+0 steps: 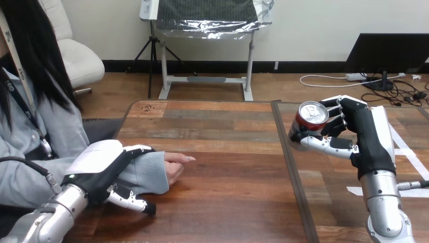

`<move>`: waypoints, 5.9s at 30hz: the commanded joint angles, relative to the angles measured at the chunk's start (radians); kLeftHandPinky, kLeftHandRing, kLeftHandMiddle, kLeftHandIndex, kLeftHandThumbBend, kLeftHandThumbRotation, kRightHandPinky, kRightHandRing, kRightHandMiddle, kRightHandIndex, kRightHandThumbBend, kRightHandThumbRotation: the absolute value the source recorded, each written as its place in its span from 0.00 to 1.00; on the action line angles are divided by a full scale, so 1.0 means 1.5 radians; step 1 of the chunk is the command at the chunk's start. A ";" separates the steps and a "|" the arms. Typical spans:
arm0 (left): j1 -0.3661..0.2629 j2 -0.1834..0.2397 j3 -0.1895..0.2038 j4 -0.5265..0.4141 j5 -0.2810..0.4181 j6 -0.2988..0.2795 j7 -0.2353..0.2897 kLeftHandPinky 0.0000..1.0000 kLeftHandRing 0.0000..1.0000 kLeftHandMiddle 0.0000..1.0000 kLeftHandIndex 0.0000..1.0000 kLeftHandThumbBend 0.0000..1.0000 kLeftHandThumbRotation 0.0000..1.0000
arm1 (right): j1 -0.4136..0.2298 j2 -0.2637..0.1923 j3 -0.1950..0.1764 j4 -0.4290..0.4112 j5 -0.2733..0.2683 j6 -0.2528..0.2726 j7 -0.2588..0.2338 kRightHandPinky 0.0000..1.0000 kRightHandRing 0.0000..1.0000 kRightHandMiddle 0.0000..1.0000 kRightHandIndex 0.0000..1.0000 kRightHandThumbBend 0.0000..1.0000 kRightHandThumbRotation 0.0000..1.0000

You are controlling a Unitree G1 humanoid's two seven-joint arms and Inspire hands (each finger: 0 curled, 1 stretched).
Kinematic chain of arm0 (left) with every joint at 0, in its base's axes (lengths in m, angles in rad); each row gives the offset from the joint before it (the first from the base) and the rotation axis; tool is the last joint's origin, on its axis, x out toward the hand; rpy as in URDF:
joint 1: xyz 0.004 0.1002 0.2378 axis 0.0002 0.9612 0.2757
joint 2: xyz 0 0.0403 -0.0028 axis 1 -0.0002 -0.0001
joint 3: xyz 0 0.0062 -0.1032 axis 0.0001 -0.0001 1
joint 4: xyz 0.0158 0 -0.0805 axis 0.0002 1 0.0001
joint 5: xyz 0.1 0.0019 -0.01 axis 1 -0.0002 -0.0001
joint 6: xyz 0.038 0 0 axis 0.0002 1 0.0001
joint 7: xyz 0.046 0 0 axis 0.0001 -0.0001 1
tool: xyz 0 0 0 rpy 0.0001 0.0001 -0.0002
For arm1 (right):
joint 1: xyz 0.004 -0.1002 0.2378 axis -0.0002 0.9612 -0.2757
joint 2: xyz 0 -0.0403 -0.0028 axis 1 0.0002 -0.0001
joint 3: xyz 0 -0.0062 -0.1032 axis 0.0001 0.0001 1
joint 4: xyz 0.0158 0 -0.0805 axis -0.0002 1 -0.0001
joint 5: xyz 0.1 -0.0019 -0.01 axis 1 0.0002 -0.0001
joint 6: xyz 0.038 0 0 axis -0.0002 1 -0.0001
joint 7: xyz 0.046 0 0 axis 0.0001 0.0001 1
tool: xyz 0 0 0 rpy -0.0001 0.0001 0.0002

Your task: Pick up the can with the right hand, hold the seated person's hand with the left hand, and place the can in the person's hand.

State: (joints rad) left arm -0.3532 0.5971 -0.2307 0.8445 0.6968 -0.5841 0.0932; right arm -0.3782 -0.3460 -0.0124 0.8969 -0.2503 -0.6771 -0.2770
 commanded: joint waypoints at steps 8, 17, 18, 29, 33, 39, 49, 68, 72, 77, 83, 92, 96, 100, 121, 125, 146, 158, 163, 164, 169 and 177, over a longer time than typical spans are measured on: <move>-0.048 0.017 -0.025 0.005 0.015 0.010 0.022 0.70 0.76 0.76 0.76 1.00 0.28 | -0.018 -0.006 -0.015 -0.062 0.014 -0.010 0.002 0.32 0.37 0.44 0.53 0.76 0.00; -0.041 0.019 -0.030 -0.008 0.012 0.018 0.023 0.62 0.71 0.72 0.73 1.00 0.22 | -0.015 -0.006 -0.015 -0.067 0.016 -0.007 0.008 0.32 0.37 0.45 0.53 0.75 0.00; -0.041 0.019 -0.030 -0.008 0.012 0.016 0.024 0.59 0.69 0.70 0.72 1.00 0.21 | -0.015 -0.006 -0.015 -0.066 0.017 -0.008 0.009 0.32 0.37 0.45 0.53 0.75 0.00; -0.037 0.021 -0.028 -0.012 0.010 -0.002 0.044 0.42 0.52 0.59 0.65 1.00 0.11 | -0.013 -0.005 -0.013 -0.077 0.012 -0.003 0.009 0.32 0.37 0.44 0.53 0.76 0.00; -0.037 0.022 -0.029 -0.010 0.012 -0.004 0.049 0.41 0.49 0.56 0.62 1.00 0.08 | -0.014 -0.004 -0.012 -0.076 0.013 -0.006 0.010 0.32 0.37 0.45 0.53 0.76 0.00; -0.038 0.025 -0.033 -0.011 0.021 -0.007 0.062 0.41 0.48 0.54 0.59 1.00 0.06 | -0.013 -0.004 -0.011 -0.078 0.014 -0.008 0.015 0.33 0.37 0.45 0.52 0.75 0.00; -0.037 0.027 -0.037 -0.009 0.025 -0.014 0.084 0.41 0.47 0.52 0.55 1.00 0.03 | -0.012 -0.003 -0.010 -0.080 0.016 -0.017 0.023 0.33 0.38 0.45 0.52 0.75 0.00; -0.035 0.027 -0.036 -0.003 0.017 -0.046 0.128 0.37 0.42 0.47 0.50 1.00 0.00 | -0.002 0.010 -0.010 -0.104 0.030 0.006 0.053 0.33 0.38 0.45 0.53 0.73 0.00; -0.035 0.026 -0.035 -0.001 0.016 -0.055 0.140 0.35 0.39 0.45 0.48 1.00 0.00 | -0.001 0.010 -0.008 -0.104 0.024 0.004 0.053 0.33 0.38 0.45 0.53 0.73 0.00; -0.036 0.025 -0.037 0.001 0.023 -0.067 0.166 0.31 0.36 0.42 0.45 1.00 0.00 | -0.005 0.010 -0.005 -0.091 0.024 -0.012 0.059 0.33 0.39 0.46 0.53 0.73 0.00; -0.035 0.026 -0.036 -0.003 0.022 -0.072 0.171 0.28 0.32 0.39 0.42 1.00 0.00 | -0.008 0.012 -0.003 -0.082 0.022 -0.021 0.062 0.34 0.39 0.46 0.53 0.74 0.00; -0.027 0.026 -0.028 -0.027 0.010 -0.078 0.164 0.28 0.32 0.39 0.42 1.00 0.00 | -0.014 0.015 0.000 -0.062 0.017 -0.033 0.066 0.34 0.39 0.46 0.53 0.74 0.00; -0.023 0.027 -0.024 -0.039 0.006 -0.080 0.162 0.28 0.32 0.38 0.41 1.00 0.00 | -0.016 0.018 0.001 -0.055 0.016 -0.037 0.068 0.34 0.39 0.46 0.53 0.74 0.00; -0.018 0.027 -0.021 -0.052 0.001 -0.080 0.158 0.28 0.32 0.38 0.41 1.00 0.00 | -0.018 0.021 0.002 -0.048 0.019 -0.039 0.074 0.34 0.39 0.46 0.53 0.74 0.00; 0.005 0.029 -0.012 -0.134 -0.017 -0.087 0.150 0.27 0.31 0.36 0.39 1.00 0.01 | -0.026 0.041 0.015 -0.025 0.004 -0.044 0.071 0.34 0.39 0.47 0.54 0.74 0.00; 0.008 0.029 -0.011 -0.150 -0.017 -0.084 0.147 0.25 0.29 0.35 0.38 1.00 0.03 | -0.030 0.048 0.014 -0.015 0.014 -0.048 0.081 0.34 0.39 0.47 0.54 0.74 0.00; 0.027 0.029 0.000 -0.213 -0.031 -0.076 0.126 0.20 0.24 0.31 0.35 1.00 0.03 | -0.039 0.056 0.023 0.012 0.010 -0.067 0.089 0.35 0.40 0.48 0.54 0.74 0.00; 0.030 0.029 0.005 -0.234 -0.040 -0.085 0.127 0.19 0.24 0.31 0.35 1.00 0.03 | -0.041 0.063 0.028 0.022 0.010 -0.083 0.091 0.36 0.41 0.48 0.54 0.74 0.00; 0.033 0.028 0.009 -0.246 -0.047 -0.084 0.124 0.19 0.24 0.30 0.35 1.00 0.03 | -0.038 0.069 0.031 0.019 0.012 -0.087 0.097 0.35 0.40 0.48 0.54 0.74 0.00; 0.033 0.028 0.009 -0.248 -0.048 -0.083 0.123 0.20 0.24 0.31 0.35 1.00 0.03 | -0.038 0.071 0.031 0.019 0.015 -0.088 0.101 0.36 0.40 0.48 0.54 0.73 0.00; 0.033 0.027 0.012 -0.254 -0.052 -0.088 0.120 0.20 0.24 0.31 0.35 1.00 0.02 | -0.032 0.079 0.033 0.009 0.020 -0.081 0.111 0.36 0.41 0.49 0.55 0.73 0.00; 0.034 0.024 0.016 -0.263 -0.053 -0.090 0.121 0.20 0.24 0.31 0.35 1.00 0.03 | -0.028 0.087 0.040 0.003 0.013 -0.092 0.117 0.36 0.40 0.48 0.55 0.72 0.00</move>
State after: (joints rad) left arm -0.2342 0.6481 -0.2584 0.5423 0.6629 -0.6865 0.2487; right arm -0.3429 -0.2313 0.0394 0.9472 -0.2356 -0.7623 -0.1037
